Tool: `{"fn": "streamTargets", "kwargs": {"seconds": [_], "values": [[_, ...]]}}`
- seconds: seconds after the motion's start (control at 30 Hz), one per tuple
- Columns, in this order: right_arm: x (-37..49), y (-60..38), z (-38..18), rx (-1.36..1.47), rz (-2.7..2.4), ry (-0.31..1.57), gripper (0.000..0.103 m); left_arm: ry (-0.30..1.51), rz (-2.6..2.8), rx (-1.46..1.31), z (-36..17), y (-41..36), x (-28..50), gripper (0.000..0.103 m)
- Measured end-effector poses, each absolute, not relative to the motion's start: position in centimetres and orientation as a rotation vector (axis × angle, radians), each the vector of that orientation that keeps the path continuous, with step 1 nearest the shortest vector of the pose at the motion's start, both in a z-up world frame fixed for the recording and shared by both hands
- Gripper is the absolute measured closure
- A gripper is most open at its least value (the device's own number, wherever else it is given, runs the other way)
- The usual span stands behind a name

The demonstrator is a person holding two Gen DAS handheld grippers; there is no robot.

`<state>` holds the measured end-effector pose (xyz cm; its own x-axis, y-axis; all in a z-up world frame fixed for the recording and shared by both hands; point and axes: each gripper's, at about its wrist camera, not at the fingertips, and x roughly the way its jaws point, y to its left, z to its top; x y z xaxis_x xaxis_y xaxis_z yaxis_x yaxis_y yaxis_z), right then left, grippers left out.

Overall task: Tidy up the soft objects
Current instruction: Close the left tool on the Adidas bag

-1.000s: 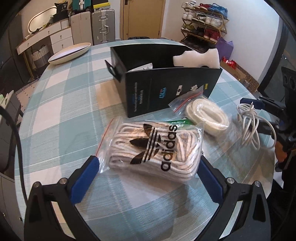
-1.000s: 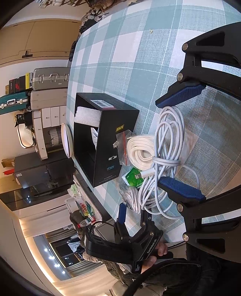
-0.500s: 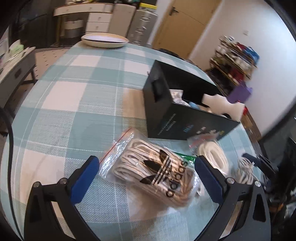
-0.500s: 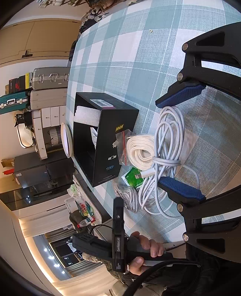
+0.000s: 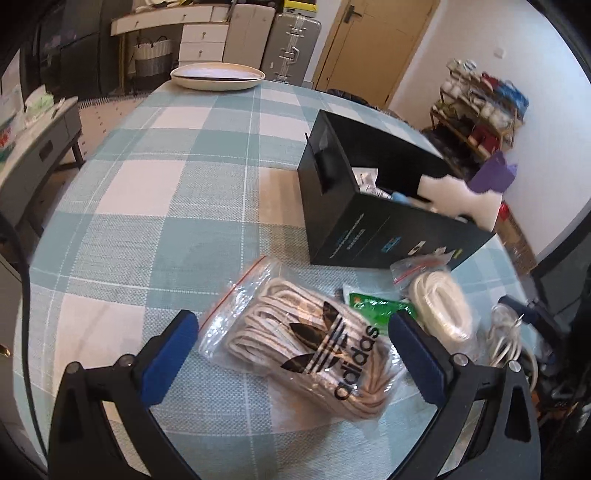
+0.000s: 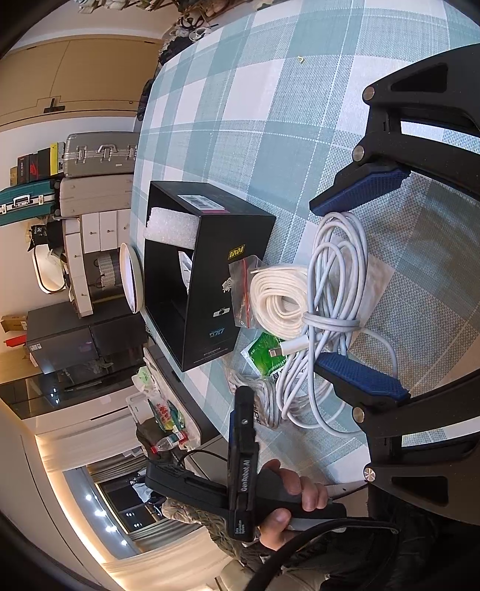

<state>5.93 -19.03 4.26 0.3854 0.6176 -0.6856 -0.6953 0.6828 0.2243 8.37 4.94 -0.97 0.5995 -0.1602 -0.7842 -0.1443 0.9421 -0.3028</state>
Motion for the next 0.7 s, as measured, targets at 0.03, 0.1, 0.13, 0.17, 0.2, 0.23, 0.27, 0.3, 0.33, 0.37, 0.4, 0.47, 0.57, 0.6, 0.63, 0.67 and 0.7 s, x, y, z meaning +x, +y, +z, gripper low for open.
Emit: {"fn": "streamTargets", "kwargs": {"seconds": [0.03, 0.1, 0.13, 0.17, 0.2, 0.23, 0.27, 0.3, 0.33, 0.37, 0.4, 0.47, 0.57, 0.6, 0.63, 0.67, 0.7], "values": [[5.9, -19.0, 4.3, -0.106, 0.838, 0.825, 0.026, 0.935, -0.012, -0.371, -1.0, 4.9, 8.4, 0.0], [5.9, -19.0, 4.3, -0.106, 0.839, 0.825, 0.026, 0.931, -0.007, -0.391, -1.2, 4.6, 8.4, 0.0], [5.9, -19.0, 4.3, -0.107, 0.839, 0.826, 0.025, 0.931, 0.002, -0.395, -1.3, 4.3, 8.4, 0.0], [5.9, -19.0, 4.3, -0.109, 0.84, 0.826, 0.025, 0.929, 0.015, -0.406, -1.4, 4.1, 8.4, 0.0], [5.9, -19.0, 4.2, -0.112, 0.84, 0.827, 0.025, 0.92, 0.024, -0.417, -1.5, 3.9, 8.4, 0.0], [5.8, -18.9, 4.2, -0.115, 0.839, 0.828, 0.026, 0.914, 0.026, -0.417, -1.6, 3.7, 8.4, 0.0], [5.8, -18.8, 4.2, -0.115, 0.841, 0.829, 0.025, 0.919, 0.032, -0.397, -1.7, 3.3, 8.5, 0.0], [5.8, -18.8, 4.1, -0.116, 0.842, 0.83, 0.025, 0.919, 0.04, -0.367, -1.8, 2.9, 8.4, 0.0], [5.8, -18.8, 4.1, -0.119, 0.843, 0.83, 0.026, 0.914, 0.045, -0.345, -1.8, 2.7, 8.4, 0.0], [5.7, -18.7, 4.2, -0.119, 0.844, 0.829, 0.025, 0.916, 0.047, -0.334, -1.8, 2.6, 8.4, 0.0], [5.7, -18.7, 4.2, -0.119, 0.845, 0.828, 0.025, 0.922, 0.046, -0.331, -1.8, 2.6, 8.5, 0.0], [5.7, -18.7, 4.2, -0.119, 0.845, 0.828, 0.026, 0.939, 0.028, -0.318, -1.9, 2.8, 8.6, 0.0], [5.7, -18.7, 4.2, -0.119, 0.844, 0.828, 0.026, 0.977, -0.019, -0.258, -1.9, 2.8, 8.6, 0.0], [5.7, -18.7, 4.2, -0.119, 0.844, 0.827, 0.025, 0.988, -0.036, -0.248, -1.8, 2.8, 8.6, 0.0], [5.7, -18.7, 4.2, -0.12, 0.844, 0.827, 0.025, 0.996, -0.051, -0.233, -1.8, 2.8, 8.6, 0.0], [5.7, -18.7, 4.3, -0.12, 0.845, 0.826, 0.026, 0.998, -0.061, -0.224, -1.8, 2.8, 8.5, 0.0], [5.7, -18.7, 4.3, -0.119, 0.845, 0.827, 0.025, 0.996, -0.065, -0.221, -1.8, 2.8, 8.5, 0.0]]}}
